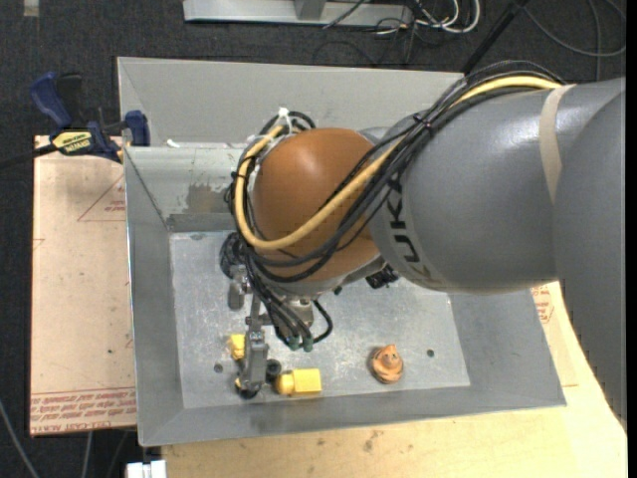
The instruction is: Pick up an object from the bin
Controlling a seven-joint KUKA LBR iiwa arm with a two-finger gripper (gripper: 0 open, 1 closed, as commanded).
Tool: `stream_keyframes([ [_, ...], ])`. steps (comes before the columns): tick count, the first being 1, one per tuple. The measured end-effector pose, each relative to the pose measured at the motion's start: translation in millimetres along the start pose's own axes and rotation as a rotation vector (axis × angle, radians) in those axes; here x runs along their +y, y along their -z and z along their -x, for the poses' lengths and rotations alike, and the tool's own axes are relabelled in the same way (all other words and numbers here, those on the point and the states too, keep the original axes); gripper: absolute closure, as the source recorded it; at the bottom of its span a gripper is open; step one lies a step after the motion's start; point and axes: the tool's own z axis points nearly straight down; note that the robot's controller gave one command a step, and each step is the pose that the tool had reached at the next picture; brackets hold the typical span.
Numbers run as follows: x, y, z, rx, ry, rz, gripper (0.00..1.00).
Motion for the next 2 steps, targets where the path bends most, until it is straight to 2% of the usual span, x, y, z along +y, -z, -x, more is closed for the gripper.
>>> stream_keyframes([
  [1, -1, 5, 1.8, -0.008, -0.005, 0.002, 0.0],
  [2, -26, -20, 19.2, -0.01, 0.046, 0.003, 0.0],
])
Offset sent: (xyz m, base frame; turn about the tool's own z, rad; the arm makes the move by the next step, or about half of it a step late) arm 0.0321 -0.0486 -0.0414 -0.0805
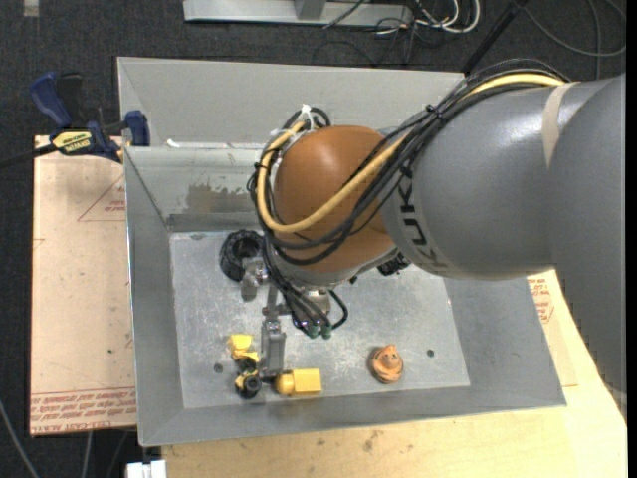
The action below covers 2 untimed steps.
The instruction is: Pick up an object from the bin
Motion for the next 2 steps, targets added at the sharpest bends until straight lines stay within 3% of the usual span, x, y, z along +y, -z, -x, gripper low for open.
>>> stream_keyframes([
  [1, -23, -57, 11.1, -0.002, 0.03, -0.001, 0.0],
  [2, -40, -92, 8.3, 0.005, 0.167, -0.001, 0.0],
])
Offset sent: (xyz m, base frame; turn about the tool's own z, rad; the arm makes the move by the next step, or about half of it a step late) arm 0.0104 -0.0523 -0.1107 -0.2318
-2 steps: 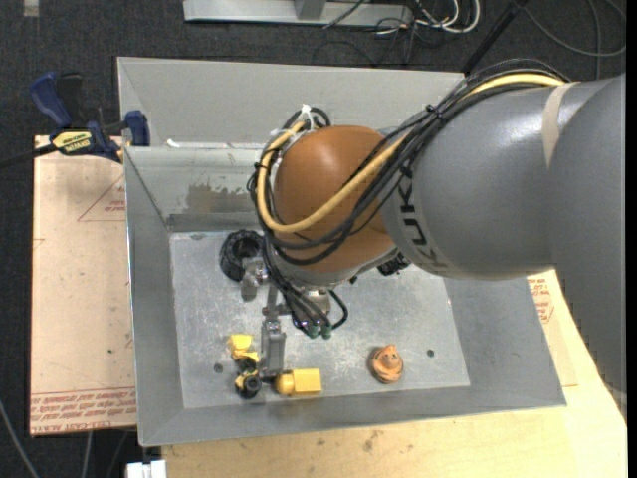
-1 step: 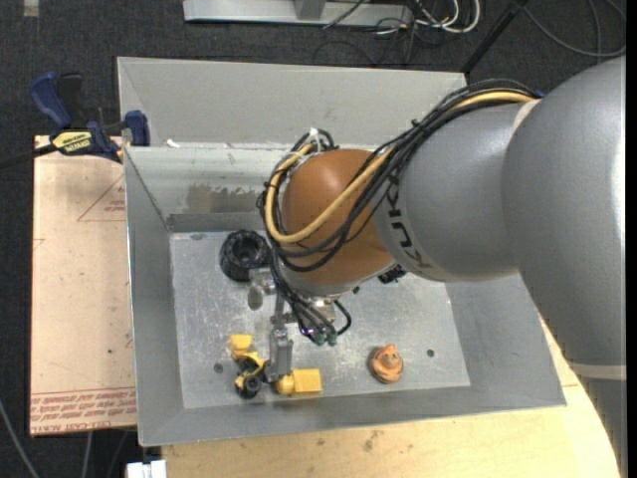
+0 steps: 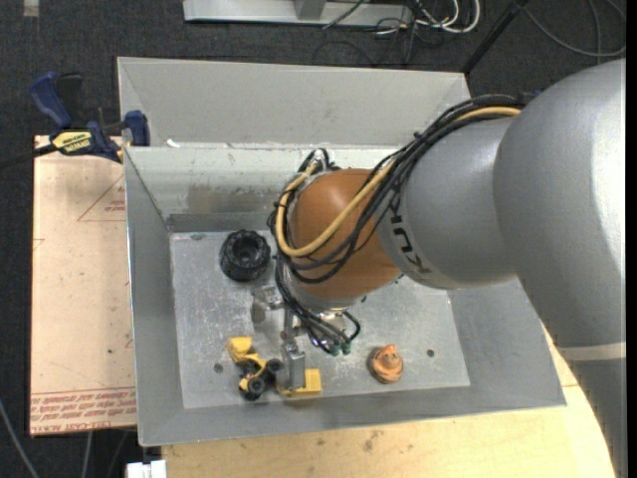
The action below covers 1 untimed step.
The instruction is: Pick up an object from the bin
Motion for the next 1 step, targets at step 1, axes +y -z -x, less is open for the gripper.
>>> stream_keyframes([
  [1, 6.2, -12.5, -9.1, -0.001, 0.095, -0.002, 0.0],
])
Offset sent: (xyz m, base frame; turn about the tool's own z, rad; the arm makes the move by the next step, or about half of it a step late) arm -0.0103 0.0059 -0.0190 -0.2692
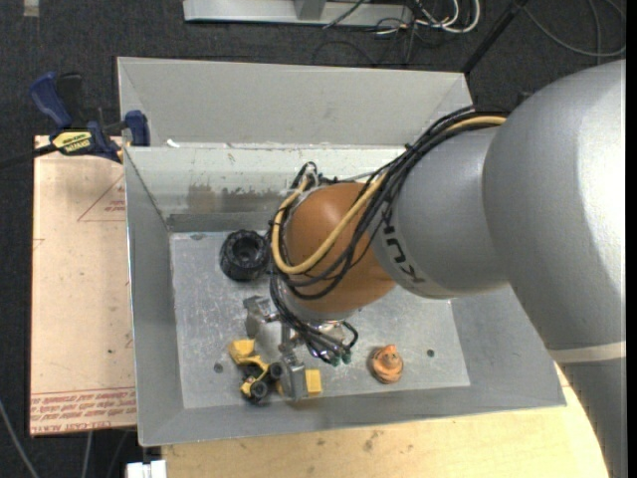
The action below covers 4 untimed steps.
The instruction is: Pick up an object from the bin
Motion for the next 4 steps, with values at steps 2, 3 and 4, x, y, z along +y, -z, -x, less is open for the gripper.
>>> stream_keyframes([
  [2, 22, -4, -12.7, -0.02, 0.09, 0.001, 1.0],
  [3, 21, -4, -12.8, -0.02, 0.09, 0.001, 1.0],
  [4, 13, 164, 7.5, -0.008, 0.121, 0.001, 1.0],
])
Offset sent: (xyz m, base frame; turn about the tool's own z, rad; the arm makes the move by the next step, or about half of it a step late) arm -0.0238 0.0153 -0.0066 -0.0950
